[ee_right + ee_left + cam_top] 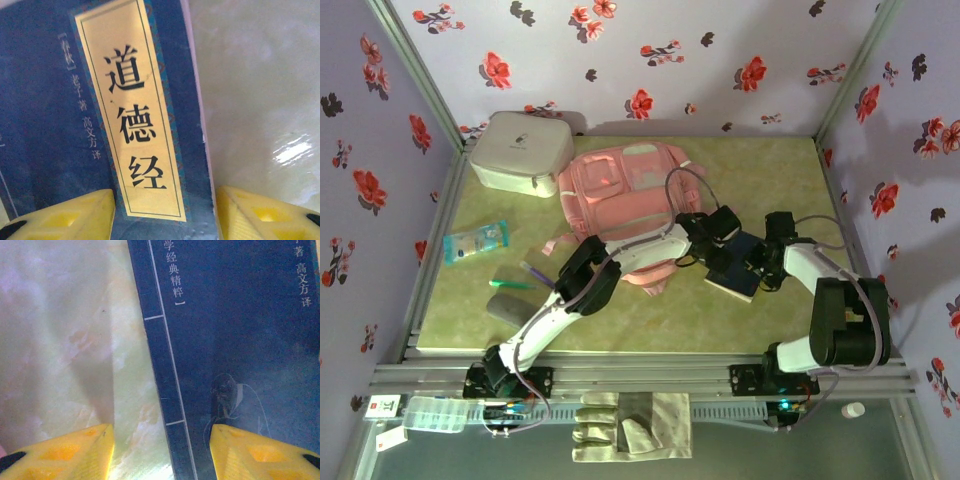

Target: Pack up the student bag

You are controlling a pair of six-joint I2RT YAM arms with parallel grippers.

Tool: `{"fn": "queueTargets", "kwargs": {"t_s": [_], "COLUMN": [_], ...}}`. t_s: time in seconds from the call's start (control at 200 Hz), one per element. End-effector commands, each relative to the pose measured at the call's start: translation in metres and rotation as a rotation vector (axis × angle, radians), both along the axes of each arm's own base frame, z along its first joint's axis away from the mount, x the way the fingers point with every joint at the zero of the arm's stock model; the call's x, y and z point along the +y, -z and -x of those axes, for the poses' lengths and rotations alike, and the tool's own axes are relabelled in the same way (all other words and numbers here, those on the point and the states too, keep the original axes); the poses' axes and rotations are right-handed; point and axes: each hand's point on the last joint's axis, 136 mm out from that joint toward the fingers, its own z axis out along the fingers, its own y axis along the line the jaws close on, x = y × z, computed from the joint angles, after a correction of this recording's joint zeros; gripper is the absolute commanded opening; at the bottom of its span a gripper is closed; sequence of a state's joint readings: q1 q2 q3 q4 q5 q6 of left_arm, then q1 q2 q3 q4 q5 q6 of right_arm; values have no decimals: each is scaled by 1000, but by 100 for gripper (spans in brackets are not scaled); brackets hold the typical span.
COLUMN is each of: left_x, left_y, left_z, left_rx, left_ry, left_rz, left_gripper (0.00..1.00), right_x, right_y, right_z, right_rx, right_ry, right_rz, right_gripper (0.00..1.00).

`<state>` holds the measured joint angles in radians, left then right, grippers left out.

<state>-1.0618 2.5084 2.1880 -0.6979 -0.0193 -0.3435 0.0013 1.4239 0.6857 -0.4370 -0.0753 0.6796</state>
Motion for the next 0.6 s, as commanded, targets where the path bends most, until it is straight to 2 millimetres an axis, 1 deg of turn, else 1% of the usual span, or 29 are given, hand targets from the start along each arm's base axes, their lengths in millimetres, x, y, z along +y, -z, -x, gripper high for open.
{"fn": "queueTargets", "kwargs": {"t_s": [0.0,0.125,0.33,0.42,0.505,0.595], "left_x": [12,16,20,20,20,20], "left_y": [37,45,53,53,53,53], "left_z": [16,19,22,23,22,22], "left_rx": [34,46,62,64,63,64], "left_ry": [49,56,62,63,61,59], "left_rz": [-116,-141,-163,-164,-163,-162], "left_gripper": [53,48,43,43,43,42], "right_x": [5,12,17,17,16,16], "right_y": [5,-6,-44,-56,-57,-53], "right_z": [2,-3,-11,-11,-11,-9], "right_rx": [11,-9,-108,-138,-143,-128], "right_ry": [-13,-25,-32,-31,-27,-24], "right_rz": [-35,-73,-103,-102,-97,-103], "right_gripper": [56,53,49,47,45,40]}}
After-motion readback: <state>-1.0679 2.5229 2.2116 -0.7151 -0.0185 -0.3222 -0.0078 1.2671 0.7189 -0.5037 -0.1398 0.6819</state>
